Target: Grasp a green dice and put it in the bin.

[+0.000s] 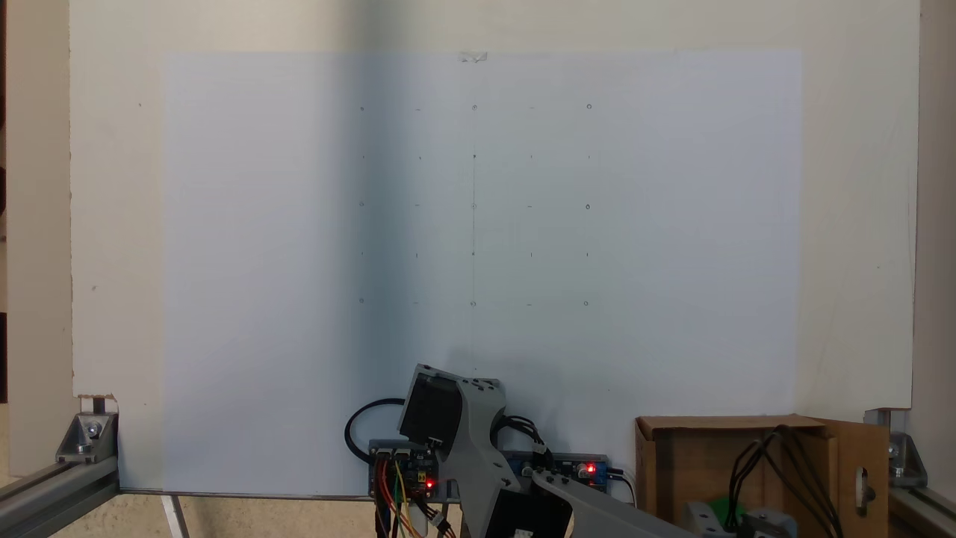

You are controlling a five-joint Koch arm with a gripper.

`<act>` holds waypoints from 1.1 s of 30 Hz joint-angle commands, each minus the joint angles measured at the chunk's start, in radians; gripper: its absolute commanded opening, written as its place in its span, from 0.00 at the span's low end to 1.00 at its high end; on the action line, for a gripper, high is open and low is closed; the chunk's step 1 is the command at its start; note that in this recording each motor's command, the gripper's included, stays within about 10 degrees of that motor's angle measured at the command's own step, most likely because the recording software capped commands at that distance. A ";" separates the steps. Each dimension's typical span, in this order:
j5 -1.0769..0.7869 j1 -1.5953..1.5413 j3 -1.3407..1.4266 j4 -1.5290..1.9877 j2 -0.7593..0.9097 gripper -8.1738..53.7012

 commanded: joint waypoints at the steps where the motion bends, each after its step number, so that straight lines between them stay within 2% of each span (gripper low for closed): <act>1: -0.069 0.000 -0.094 0.032 0.029 0.84; 6: -0.037 -0.069 -0.273 0.120 0.038 0.83; 13: -0.031 -0.295 -0.282 0.133 0.143 0.83; 25: 0.086 -1.002 -0.282 0.133 0.339 0.83; 33: 0.213 -1.516 -0.281 0.106 0.385 0.83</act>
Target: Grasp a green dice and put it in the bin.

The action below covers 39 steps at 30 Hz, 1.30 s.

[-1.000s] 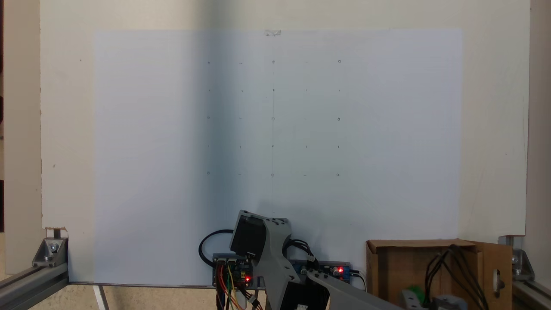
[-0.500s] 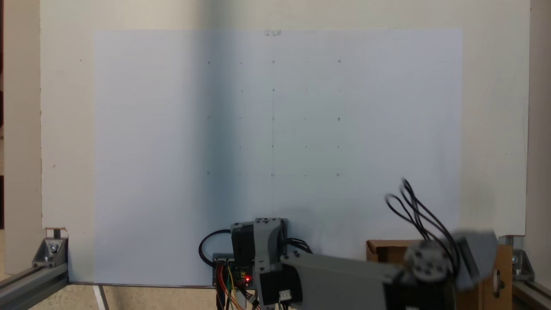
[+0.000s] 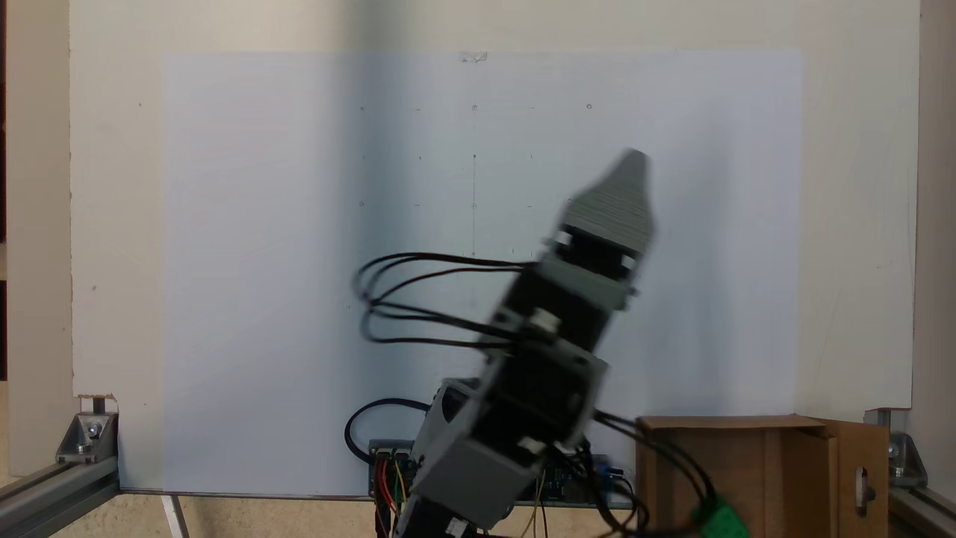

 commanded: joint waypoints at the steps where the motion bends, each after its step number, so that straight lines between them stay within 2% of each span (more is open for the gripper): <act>1: 0.087 -0.087 -0.035 0.057 0.034 0.83; 9: 0.127 -0.232 -0.028 0.041 0.020 0.83; 15: 0.135 -0.342 0.103 -0.057 0.032 0.83; 33: 0.127 -0.351 1.223 -0.833 0.327 0.83; 39: 0.130 -0.351 1.424 -1.080 0.357 0.83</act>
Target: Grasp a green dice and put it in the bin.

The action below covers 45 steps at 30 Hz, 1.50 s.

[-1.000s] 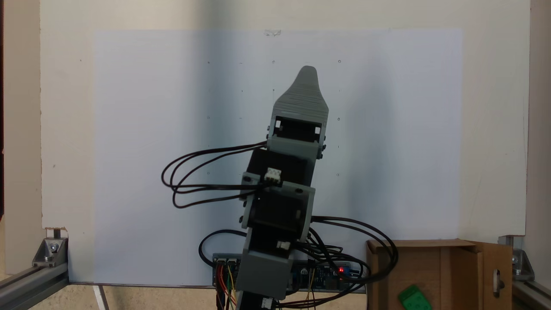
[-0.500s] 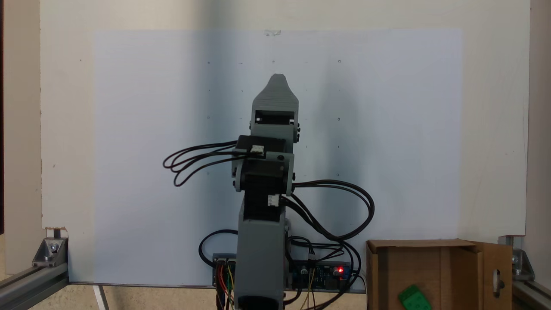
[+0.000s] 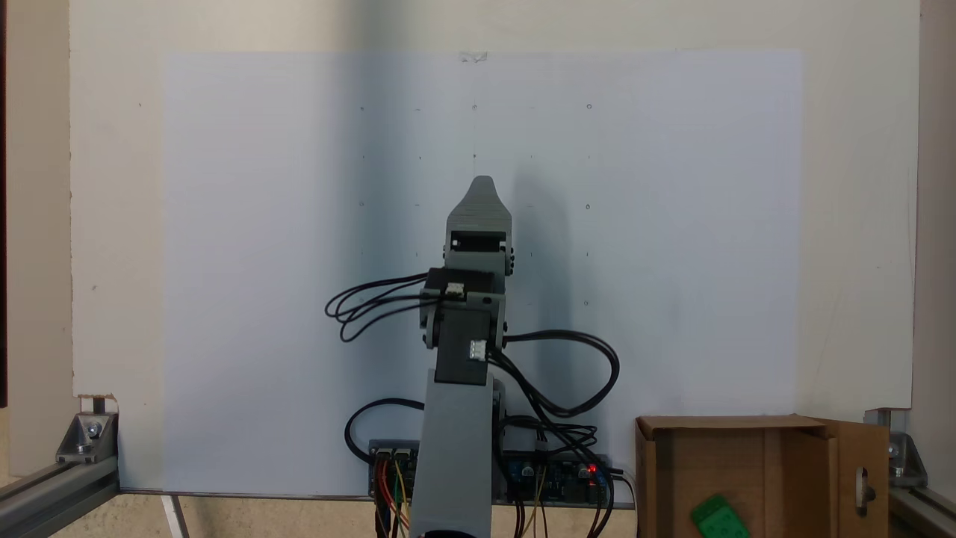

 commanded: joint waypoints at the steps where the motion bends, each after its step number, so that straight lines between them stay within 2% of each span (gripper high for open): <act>1: 0.035 0.005 -0.011 -0.167 0.032 0.83; 16: 0.035 -0.006 0.026 -0.708 0.106 0.86; 36: 0.034 -0.005 0.646 -1.248 0.164 0.86; 45: 0.035 -0.011 0.904 -1.463 0.258 0.86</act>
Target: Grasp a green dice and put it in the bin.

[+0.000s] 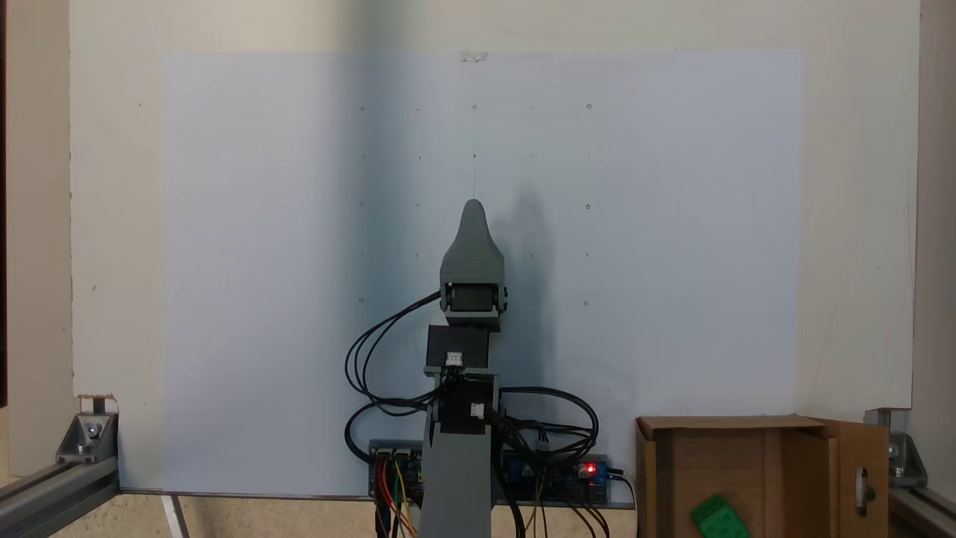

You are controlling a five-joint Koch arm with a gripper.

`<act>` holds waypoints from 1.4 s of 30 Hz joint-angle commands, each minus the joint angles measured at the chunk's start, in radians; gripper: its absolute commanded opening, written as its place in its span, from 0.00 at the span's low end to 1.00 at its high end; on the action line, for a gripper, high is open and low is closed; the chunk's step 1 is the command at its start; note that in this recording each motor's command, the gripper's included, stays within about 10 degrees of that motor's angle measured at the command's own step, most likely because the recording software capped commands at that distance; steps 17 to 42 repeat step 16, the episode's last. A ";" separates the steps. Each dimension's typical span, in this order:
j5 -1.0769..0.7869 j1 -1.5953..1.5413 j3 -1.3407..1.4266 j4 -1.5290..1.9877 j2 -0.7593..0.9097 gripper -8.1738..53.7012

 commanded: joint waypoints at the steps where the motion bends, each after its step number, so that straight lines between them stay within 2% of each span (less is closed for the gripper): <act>1: 0.035 0.009 0.110 -0.167 0.057 0.86; 3: 0.035 0.011 0.188 -0.247 0.127 0.86; 8: 0.028 0.009 0.188 -0.383 0.126 0.86; 42: 0.028 0.009 0.188 -0.385 0.123 0.86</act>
